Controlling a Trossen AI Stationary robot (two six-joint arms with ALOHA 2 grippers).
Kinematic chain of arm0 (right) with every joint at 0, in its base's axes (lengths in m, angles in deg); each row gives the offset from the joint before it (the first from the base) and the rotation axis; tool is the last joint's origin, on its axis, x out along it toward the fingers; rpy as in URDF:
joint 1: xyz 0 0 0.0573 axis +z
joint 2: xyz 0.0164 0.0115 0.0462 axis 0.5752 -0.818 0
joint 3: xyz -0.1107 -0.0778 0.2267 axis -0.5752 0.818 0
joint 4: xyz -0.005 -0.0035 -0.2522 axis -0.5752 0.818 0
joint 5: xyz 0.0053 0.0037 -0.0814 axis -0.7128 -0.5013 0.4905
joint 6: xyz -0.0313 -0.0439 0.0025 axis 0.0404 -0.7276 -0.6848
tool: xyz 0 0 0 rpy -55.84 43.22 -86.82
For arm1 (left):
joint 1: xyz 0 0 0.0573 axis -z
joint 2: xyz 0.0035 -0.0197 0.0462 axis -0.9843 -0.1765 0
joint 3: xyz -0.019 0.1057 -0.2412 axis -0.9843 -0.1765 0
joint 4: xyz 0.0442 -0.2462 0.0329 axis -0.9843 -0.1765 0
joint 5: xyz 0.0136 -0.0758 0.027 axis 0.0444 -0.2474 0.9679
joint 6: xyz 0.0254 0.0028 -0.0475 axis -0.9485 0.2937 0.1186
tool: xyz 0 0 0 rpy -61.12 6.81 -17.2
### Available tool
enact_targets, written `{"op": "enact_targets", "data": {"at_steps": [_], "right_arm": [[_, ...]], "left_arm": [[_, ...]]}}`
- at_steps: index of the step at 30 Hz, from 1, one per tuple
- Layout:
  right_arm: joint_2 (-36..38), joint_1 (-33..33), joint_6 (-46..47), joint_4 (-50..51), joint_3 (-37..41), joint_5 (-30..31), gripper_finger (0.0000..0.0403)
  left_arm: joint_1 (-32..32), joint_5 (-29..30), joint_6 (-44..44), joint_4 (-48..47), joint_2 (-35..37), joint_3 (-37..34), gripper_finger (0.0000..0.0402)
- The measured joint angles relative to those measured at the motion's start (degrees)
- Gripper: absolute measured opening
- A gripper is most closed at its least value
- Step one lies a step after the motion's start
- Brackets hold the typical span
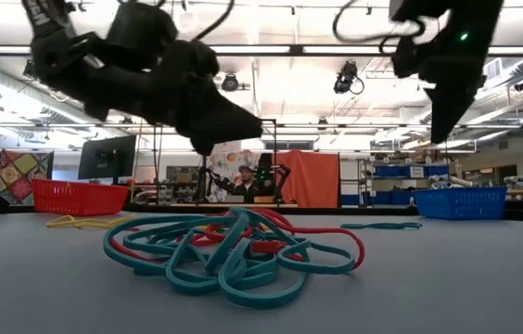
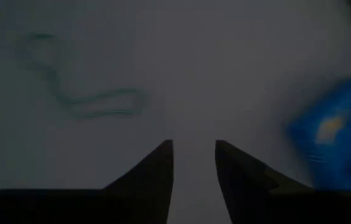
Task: Sort rubber bands into baskets
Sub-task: Put the yellow rubber band into the blue basket
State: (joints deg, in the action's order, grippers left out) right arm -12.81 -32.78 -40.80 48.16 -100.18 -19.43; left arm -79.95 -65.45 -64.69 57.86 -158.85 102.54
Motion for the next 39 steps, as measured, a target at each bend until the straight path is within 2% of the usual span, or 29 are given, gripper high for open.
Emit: {"op": "enact_targets", "data": {"at_steps": [5, 9, 12, 20, 27, 32, 39], "right_arm": [[-0.48, 12.10, 7.55, -10.42, 3.95, -3.91, 0.0118], [-1.43, 20.70, 8.30, -16.38, 6.56, -5.11, 0.0110], [-2.94, 26.78, 8.80, -17.33, 7.62, -6.75, 0.0103], [-8.73, 38.64, 16.93, -17.77, 7.62, -16.33, 0.0098], [-15.34, 43.45, 19.09, -19.84, 7.64, -19.20, 0.0099], [-18.07, 44.24, 20.15, -24.96, 7.62, -21.57, 0.0094], [-19.52, 44.59, 21.29, -25.51, 7.61, -22.25, 0.0085]], "left_arm": [[3.29, 3.03, 0.33, 1.35, -0.34, -2.20, 0.0111], [5.20, 5.63, 0.14, 1.72, -0.34, -2.14, 0.0111], [6.32, 7.00, -0.09, 1.84, -0.34, -2.14, 0.0111], [7.98, 10.11, -2.96, 2.01, -0.34, -2.14, 0.0111], [8.00, 11.33, -4.51, 1.89, -0.34, -2.14, 0.0111], [7.98, 14.66, -6.93, 1.99, -0.34, -2.14, 0.0111], [7.98, 15.15, -6.93, 1.95, -0.34, -2.14, 0.0111]]}}
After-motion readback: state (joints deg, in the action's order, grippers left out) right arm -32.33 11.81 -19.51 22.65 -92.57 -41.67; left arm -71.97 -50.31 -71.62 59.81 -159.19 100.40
